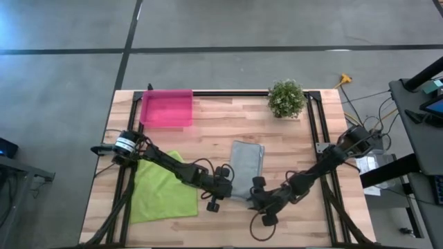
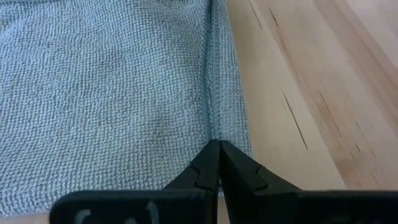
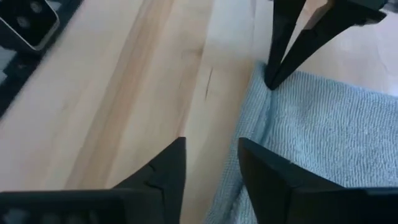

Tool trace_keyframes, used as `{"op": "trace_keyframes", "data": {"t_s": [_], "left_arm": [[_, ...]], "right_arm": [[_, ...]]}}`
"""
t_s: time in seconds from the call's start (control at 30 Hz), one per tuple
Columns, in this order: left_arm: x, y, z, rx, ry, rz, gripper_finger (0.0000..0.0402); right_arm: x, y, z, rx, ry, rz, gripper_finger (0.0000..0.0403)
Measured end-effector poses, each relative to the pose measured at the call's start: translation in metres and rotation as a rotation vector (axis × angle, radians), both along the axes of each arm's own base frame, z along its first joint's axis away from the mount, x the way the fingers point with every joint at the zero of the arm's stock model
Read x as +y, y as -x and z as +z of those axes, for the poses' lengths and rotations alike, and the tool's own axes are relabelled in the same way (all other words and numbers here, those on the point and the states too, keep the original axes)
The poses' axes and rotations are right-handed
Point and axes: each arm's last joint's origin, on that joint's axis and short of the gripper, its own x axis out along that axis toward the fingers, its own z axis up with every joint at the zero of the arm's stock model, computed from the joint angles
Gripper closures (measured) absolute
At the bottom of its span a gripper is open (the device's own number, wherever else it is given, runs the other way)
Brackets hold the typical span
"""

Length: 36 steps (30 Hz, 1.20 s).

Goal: Roll microfiber towels into tight, uniform cylinder then place into a basket
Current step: Roll the blue microfiber cloth

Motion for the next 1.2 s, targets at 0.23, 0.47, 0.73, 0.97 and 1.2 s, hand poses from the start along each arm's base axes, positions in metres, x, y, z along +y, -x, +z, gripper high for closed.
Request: {"op": "trace_keyframes", "data": {"t_s": [0.23, 0.47, 0.73, 0.97, 1.2], "left_arm": [[0.000, 0.000, 0.000, 0.000, 0.002, 0.002, 0.0402], [0.000, 0.000, 0.001, 0.001, 0.002, 0.003, 0.0402], [0.000, 0.000, 0.001, 0.000, 0.002, 0.003, 0.0402], [0.000, 0.000, 0.001, 0.000, 0.002, 0.003, 0.0402], [0.000, 0.000, 0.000, 0.000, 0.002, 0.003, 0.0402]], "right_arm": [[0.002, -0.003, -0.014, 0.019, 0.076, 0.033, 0.0233], [0.005, -0.011, -0.017, 0.021, 0.178, 0.010, 0.0260], [0.005, -0.010, -0.017, 0.048, 0.199, 0.016, 0.0286], [0.008, -0.005, -0.020, 0.079, 0.216, 0.045, 0.0279], [0.009, -0.003, -0.021, 0.086, 0.218, 0.047, 0.0261]]}}
